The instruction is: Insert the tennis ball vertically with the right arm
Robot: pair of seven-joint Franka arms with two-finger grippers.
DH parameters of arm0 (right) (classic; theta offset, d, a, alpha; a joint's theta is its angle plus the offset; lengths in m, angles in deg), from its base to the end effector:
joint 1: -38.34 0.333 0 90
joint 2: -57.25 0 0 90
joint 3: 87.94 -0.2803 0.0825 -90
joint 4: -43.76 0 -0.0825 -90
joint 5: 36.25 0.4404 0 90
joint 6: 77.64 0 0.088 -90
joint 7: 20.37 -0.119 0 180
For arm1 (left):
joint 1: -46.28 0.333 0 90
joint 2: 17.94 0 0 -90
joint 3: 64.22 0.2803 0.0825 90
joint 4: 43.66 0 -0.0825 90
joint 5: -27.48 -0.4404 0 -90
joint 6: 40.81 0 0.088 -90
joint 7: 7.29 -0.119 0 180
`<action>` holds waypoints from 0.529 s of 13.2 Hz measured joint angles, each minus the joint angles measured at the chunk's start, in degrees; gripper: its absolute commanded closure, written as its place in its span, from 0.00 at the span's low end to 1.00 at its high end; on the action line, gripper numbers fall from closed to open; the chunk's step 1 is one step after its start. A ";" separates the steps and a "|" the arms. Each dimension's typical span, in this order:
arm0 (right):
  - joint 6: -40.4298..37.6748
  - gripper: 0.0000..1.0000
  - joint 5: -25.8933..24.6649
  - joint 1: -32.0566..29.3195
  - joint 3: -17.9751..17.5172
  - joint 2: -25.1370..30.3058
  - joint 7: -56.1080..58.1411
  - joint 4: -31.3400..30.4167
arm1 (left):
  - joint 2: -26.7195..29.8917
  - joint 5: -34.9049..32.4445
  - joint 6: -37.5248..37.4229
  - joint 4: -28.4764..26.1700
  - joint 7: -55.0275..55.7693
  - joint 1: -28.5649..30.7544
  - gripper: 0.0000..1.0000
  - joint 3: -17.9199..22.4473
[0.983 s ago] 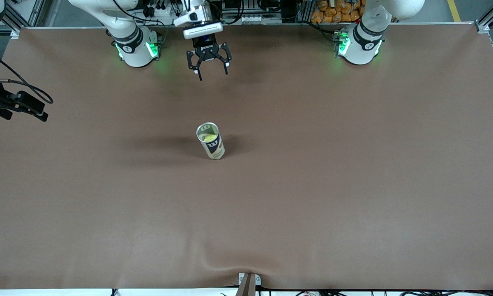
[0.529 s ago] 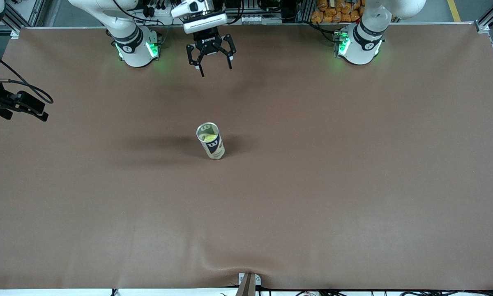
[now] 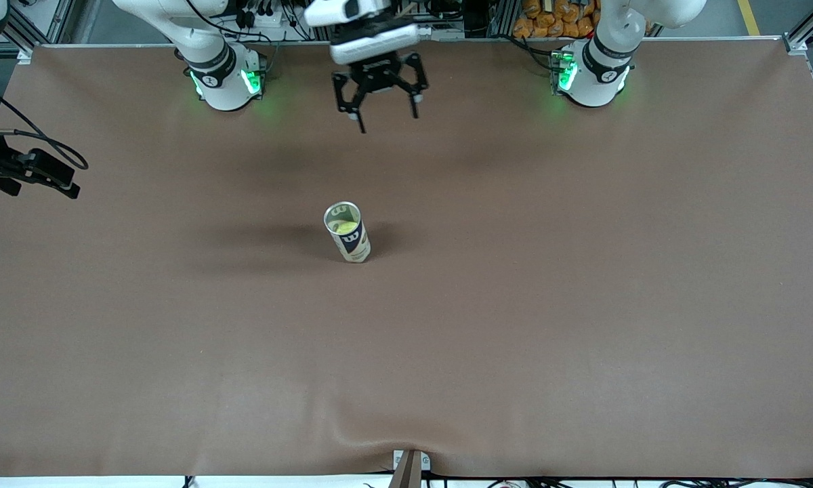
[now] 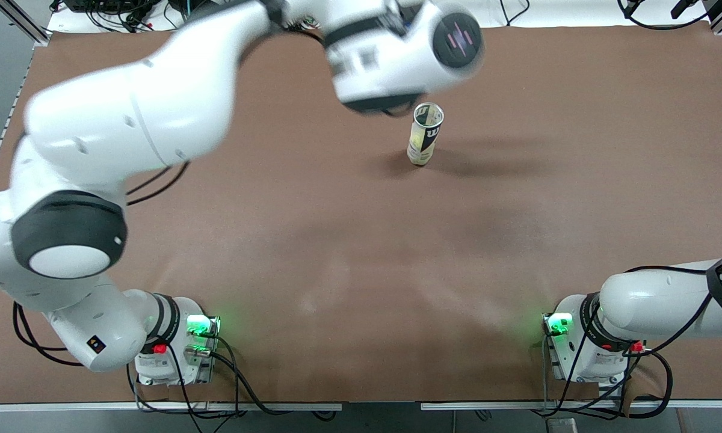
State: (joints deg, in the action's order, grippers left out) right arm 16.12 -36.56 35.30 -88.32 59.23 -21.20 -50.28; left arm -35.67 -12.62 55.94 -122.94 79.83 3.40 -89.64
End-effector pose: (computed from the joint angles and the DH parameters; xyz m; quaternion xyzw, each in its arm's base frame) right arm 0.6067 -0.0287 0.5663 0.9994 -0.0303 0.0148 0.0031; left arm 0.3565 -0.6056 0.5178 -0.9513 -0.1308 -0.2747 0.0487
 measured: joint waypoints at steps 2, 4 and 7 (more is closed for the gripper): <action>-0.05 0.00 0.00 0.00 -0.03 0.09 0.00 -0.06 | 3.13 5.86 0.05 0.03 -7.88 7.02 0.00 0.14; -0.06 0.00 0.00 -0.01 -0.02 0.16 0.01 -0.08 | 5.06 12.91 0.12 0.05 -14.27 14.27 0.00 0.24; -0.08 0.00 0.00 -0.02 -0.05 0.41 0.01 -0.13 | 7.93 23.27 0.46 0.09 -28.36 27.68 0.00 0.49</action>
State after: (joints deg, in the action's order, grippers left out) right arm 16.04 -36.56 35.29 -88.37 59.65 -21.19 -50.41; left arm -27.73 10.65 56.41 -122.86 51.48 31.08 -89.15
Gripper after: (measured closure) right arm 0.000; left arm 0.000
